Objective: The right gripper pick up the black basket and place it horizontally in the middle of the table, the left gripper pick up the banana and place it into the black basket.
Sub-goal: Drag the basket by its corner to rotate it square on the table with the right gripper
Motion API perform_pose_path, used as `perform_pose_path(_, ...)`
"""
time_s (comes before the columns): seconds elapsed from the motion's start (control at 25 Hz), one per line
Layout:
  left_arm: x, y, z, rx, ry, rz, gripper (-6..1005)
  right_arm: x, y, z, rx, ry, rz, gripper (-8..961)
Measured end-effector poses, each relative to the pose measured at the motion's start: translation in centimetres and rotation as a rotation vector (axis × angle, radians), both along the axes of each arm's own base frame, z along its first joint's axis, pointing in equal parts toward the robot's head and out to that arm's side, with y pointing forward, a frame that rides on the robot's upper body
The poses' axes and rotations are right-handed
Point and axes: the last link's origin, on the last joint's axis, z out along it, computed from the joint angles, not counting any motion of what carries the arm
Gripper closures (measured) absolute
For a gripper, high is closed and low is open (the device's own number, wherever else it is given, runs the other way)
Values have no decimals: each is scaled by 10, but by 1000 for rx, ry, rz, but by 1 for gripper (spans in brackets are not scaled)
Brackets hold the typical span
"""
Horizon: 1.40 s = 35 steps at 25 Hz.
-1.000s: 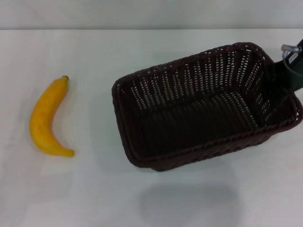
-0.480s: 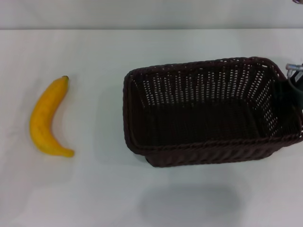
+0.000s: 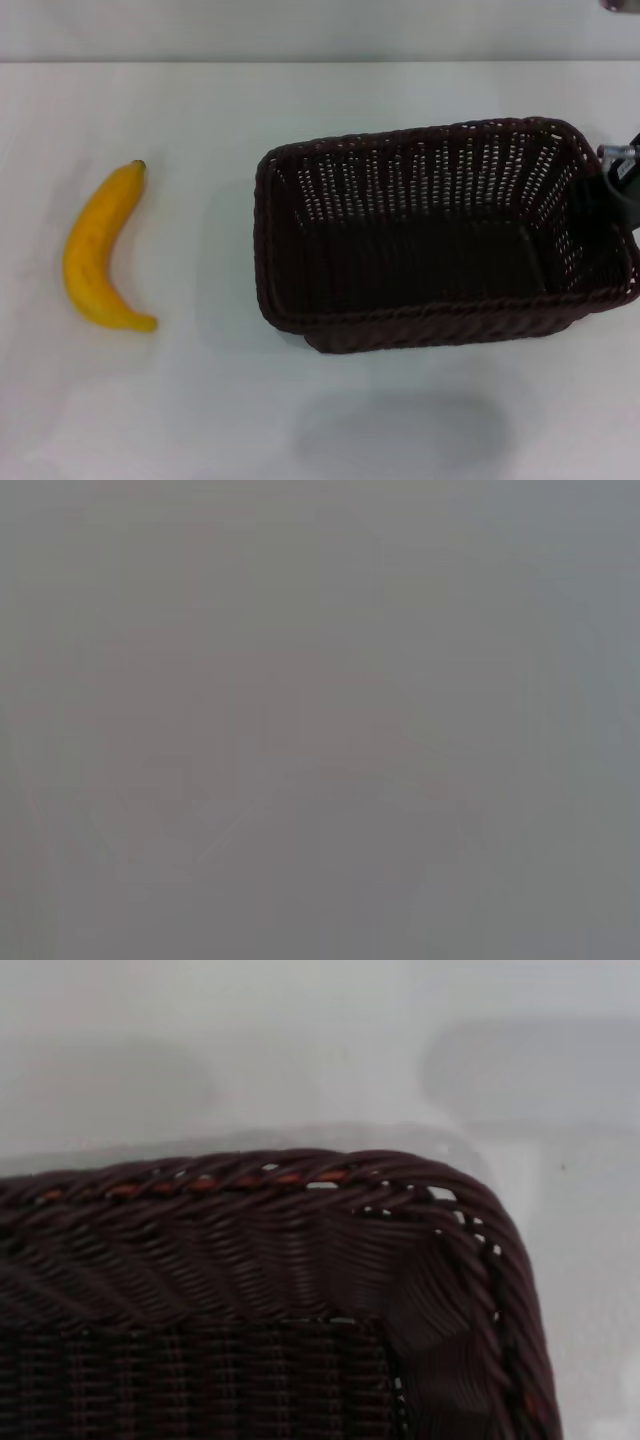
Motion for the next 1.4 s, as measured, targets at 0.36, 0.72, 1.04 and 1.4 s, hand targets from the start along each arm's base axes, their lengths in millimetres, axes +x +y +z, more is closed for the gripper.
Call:
perform_pose_path(0.36,0,0,-1,1,-5,1,123,0,0,1,-13,12,5,768)
perform_pose_path(0.72,-1,-2,-1,8,-11,7,123,-8,-9,6,-43,6,4,405)
perform_pose_path(1.04,-4,-4,-2,3,-38,11,124,-16,-9,43,54,41,156,251)
perform_pose_path(1.4,-12,6,5,-205,-189,-55,124,24,2,93,216,141,475,250)
